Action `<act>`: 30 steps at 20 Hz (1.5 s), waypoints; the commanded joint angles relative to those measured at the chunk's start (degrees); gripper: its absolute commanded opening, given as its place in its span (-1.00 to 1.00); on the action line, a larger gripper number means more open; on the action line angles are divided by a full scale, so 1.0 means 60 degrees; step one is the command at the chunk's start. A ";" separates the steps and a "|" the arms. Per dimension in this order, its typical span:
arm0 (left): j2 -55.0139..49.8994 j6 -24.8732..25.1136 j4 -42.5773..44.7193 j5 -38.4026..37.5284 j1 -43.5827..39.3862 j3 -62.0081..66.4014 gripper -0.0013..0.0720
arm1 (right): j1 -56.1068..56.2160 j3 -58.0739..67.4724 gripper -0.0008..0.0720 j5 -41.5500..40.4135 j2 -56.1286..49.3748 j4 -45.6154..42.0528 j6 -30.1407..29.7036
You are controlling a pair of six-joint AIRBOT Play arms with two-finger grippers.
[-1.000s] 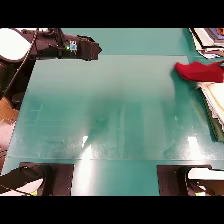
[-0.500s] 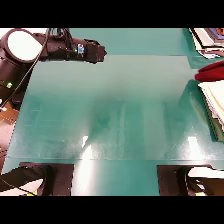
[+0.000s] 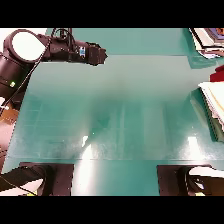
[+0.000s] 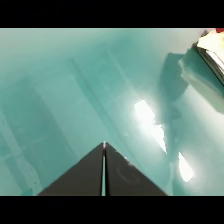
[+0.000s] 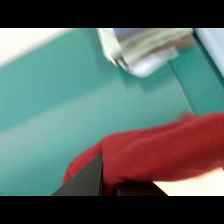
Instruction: Fold the shirts.
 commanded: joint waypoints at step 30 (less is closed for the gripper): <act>-0.0004 0.0029 0.0044 0.0138 0.0000 0.0004 -0.90 | 0.5504 -0.4138 -0.94 -0.0186 0.2299 0.0237 0.0707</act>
